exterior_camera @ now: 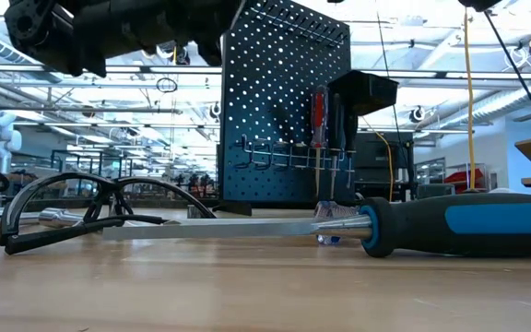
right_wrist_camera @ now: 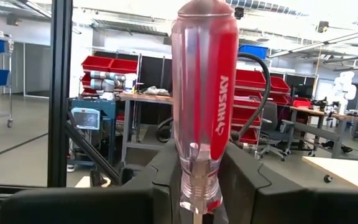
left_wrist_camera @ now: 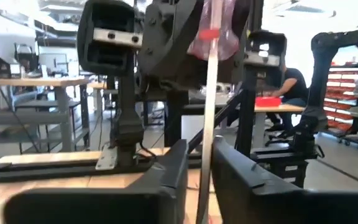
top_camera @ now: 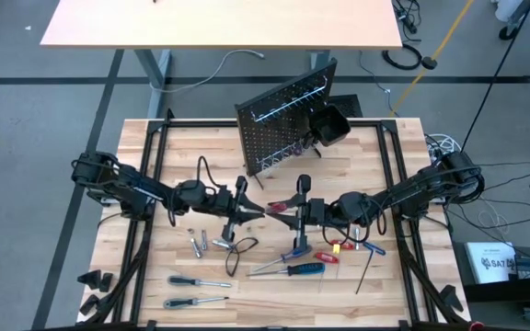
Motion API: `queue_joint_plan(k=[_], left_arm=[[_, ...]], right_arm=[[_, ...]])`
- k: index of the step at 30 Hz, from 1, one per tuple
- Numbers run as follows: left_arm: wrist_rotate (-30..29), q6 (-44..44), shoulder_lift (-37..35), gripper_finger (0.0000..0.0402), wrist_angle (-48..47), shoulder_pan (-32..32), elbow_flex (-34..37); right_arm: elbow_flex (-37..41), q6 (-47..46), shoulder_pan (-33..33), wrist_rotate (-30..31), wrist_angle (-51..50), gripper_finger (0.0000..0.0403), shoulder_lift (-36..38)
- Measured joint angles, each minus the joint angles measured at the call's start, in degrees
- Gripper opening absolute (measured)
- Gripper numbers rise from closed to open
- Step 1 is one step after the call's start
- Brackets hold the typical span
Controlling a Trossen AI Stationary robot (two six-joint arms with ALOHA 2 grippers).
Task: Hang tools onto peg board
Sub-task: Hang the red screwdriver on the peg board
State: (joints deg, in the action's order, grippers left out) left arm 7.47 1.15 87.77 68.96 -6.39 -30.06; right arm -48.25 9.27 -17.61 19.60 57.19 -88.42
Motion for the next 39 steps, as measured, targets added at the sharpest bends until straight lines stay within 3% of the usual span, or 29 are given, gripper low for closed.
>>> queue_joint_plan(k=[5,13,21,25,39], left_arm=[[-0.26,-0.02,-1.25,0.0112,-5.01,0.52,0.05],[-0.62,-1.82,-11.95,0.012,-24.84,3.04,0.83],[-10.05,-4.99,-24.59,0.012,-46.25,3.8,0.87],[-11.65,-5.03,-28.22,0.0121,-49.19,3.8,0.87],[-12.11,-4.57,-28.63,0.0121,-50.27,3.76,0.9]], right_arm=[[0.0,0.07,-0.18,3.36,0.07,0.0069,0.0],[0.0,4.01,-2.91,16.16,-5.14,0.0069,2.12],[0.0,-1.15,-3.43,27.07,-16.26,0.0069,3.78],[0.0,-6.16,-1.11,30.78,-21.15,0.0069,3.23],[0.0,-10.15,8.81,34.22,-17.6,0.0069,-0.63]])
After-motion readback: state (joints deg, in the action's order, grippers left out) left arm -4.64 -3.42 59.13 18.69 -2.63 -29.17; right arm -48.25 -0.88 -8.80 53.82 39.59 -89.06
